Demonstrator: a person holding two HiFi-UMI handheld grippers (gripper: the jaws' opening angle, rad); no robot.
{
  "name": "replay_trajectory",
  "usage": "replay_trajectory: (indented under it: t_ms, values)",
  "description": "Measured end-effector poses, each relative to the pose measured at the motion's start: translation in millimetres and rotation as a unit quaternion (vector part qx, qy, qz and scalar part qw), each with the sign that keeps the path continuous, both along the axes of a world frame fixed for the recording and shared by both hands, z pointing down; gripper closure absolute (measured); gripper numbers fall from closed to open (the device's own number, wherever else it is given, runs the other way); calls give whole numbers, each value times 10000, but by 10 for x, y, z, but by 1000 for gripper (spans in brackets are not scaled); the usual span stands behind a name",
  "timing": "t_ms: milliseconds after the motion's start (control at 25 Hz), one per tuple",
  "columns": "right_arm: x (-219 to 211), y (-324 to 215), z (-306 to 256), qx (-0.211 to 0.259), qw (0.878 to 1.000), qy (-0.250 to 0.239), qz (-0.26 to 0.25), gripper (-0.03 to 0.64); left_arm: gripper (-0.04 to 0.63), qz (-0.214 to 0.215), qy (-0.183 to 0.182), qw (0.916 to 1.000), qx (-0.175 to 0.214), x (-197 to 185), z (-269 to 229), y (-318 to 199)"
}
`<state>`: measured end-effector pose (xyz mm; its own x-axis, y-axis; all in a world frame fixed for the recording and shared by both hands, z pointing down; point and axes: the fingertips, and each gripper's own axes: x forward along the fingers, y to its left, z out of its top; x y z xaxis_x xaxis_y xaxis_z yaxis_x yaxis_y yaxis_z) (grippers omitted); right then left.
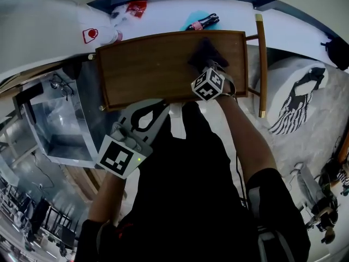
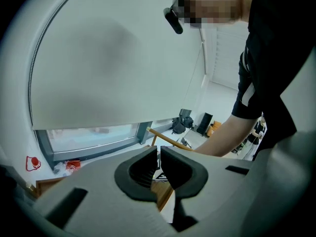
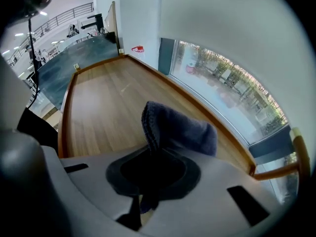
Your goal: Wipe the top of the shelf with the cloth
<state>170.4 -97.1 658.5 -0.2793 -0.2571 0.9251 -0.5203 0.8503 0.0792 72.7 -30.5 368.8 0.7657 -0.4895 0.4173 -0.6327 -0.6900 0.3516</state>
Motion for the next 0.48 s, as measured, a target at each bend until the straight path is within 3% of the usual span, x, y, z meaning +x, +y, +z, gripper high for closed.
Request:
replay_trajectory:
  t_ms: [480]
  values:
    - [553, -68, -3, -48, 9985, 169, 524, 588, 558, 256, 14, 9997, 40, 329, -24, -78]
